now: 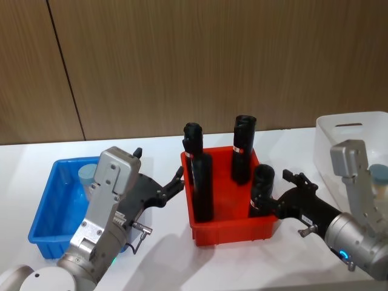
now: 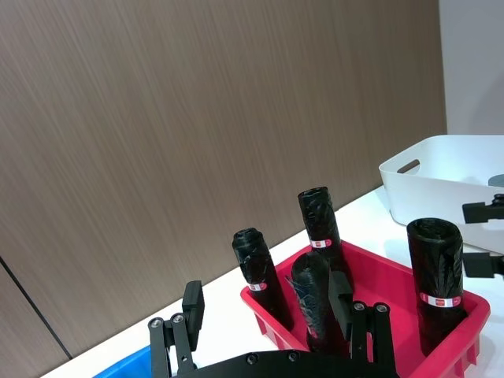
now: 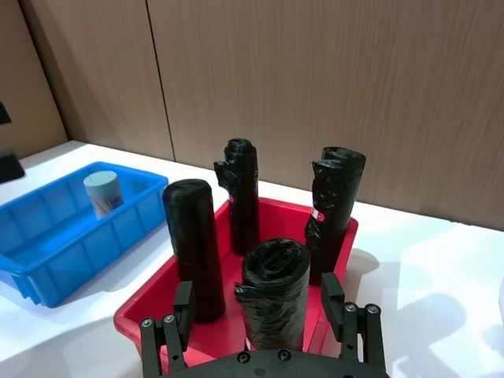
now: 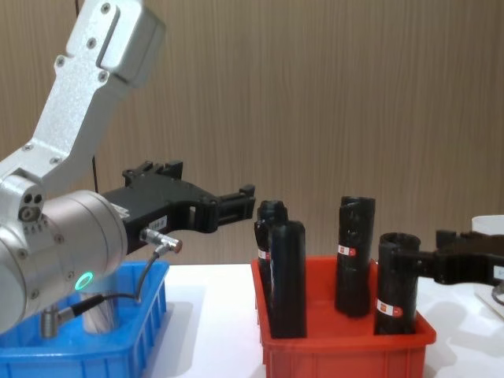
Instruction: Pick the cotton swabs from the blue box and place them into the white box.
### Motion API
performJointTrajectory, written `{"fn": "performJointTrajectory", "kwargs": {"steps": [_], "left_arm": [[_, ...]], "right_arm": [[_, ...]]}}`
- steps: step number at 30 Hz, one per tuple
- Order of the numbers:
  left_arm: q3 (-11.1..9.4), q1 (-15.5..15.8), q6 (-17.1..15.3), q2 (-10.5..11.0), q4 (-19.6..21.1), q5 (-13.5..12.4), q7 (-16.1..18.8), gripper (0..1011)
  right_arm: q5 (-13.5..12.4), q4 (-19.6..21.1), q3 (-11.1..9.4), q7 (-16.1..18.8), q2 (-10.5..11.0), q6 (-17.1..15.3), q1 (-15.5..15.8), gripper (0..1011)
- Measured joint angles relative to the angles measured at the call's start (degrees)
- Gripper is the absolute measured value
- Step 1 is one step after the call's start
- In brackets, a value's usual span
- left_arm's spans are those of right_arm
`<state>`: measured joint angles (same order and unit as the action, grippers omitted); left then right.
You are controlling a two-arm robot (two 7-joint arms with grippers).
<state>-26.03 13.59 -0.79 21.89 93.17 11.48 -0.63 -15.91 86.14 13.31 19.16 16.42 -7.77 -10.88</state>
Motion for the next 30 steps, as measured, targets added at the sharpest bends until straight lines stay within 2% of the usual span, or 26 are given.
{"fn": "performJointTrajectory", "kwargs": {"steps": [22,25,29,30], "left_arm": [[0.0,0.0,0.0,0.0,0.0,0.0,0.0,1004],[0.0,0.0,0.0,0.0,0.0,0.0,0.0,1004],[0.0,0.0,0.0,0.0,0.0,0.0,0.0,1004],[0.0,0.0,0.0,0.0,0.0,0.0,0.0,1004]], "right_arm": [[3.0,-10.1,0.9,2.0,-2.6,1.0,-6.3,1000],[3.3,-11.1,1.1,2.2,-2.9,1.1,-7.0,952],[3.7,-12.3,1.3,2.4,-3.3,1.2,-7.9,837],[3.8,-12.4,1.3,2.4,-3.4,1.3,-8.0,837]]}}
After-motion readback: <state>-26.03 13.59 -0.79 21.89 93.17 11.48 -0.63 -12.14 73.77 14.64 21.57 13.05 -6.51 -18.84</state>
